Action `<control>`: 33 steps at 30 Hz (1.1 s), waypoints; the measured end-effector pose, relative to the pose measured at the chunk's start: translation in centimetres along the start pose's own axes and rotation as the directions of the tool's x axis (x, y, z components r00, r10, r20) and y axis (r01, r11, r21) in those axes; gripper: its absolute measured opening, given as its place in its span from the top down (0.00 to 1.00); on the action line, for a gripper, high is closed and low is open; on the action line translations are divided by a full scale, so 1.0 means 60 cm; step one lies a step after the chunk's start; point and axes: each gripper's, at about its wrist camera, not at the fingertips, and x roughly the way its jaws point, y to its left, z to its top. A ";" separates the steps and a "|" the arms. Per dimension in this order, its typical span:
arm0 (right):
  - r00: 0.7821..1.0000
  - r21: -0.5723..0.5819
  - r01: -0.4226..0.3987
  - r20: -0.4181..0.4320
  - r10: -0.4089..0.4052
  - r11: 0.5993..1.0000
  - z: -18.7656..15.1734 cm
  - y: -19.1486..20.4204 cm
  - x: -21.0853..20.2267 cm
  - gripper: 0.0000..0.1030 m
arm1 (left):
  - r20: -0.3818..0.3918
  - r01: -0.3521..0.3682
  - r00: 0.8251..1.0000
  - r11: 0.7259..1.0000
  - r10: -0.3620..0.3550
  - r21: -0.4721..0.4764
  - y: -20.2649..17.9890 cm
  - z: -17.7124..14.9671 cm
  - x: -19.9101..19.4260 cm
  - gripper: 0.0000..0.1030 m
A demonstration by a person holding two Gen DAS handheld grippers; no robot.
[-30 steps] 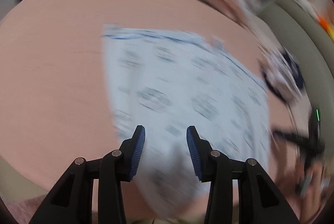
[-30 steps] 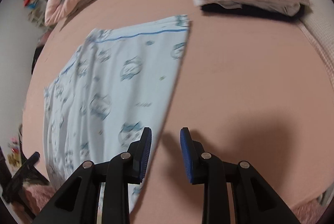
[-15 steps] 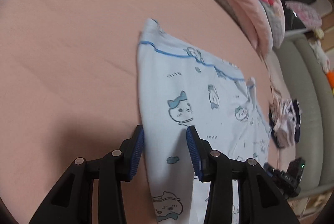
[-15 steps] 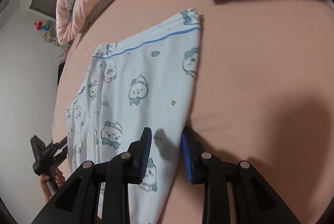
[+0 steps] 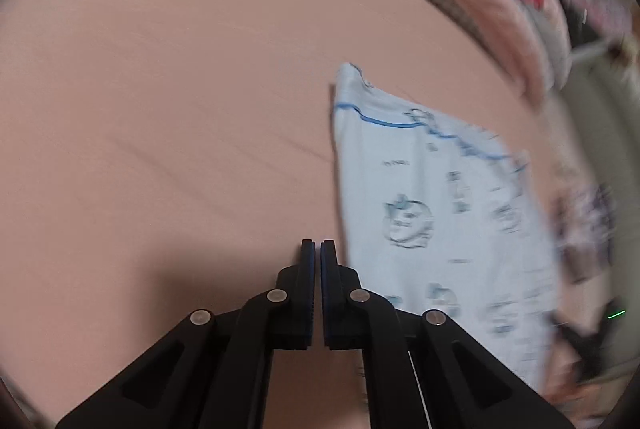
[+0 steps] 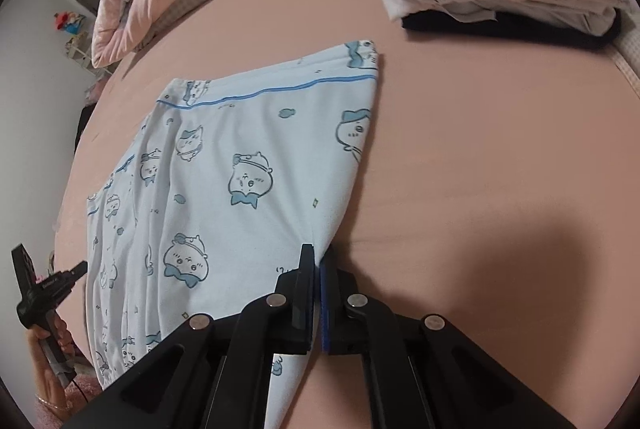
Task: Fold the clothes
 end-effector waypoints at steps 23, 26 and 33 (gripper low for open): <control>0.998 0.016 -0.066 -0.005 0.066 0.998 -0.009 0.009 0.010 0.99 | 0.050 -0.131 0.991 0.974 0.124 0.182 -0.059 -0.013 0.000 0.99; 0.998 0.016 -0.067 -0.005 0.067 0.998 -0.010 0.011 0.011 0.99 | 0.027 -0.157 0.988 0.971 0.155 0.182 -0.042 -0.017 0.009 0.99; 1.000 -0.041 -0.011 0.000 0.011 0.999 -0.010 0.012 -0.004 1.00 | 0.056 -0.193 0.981 0.972 0.187 0.137 -0.021 -0.036 -0.033 0.92</control>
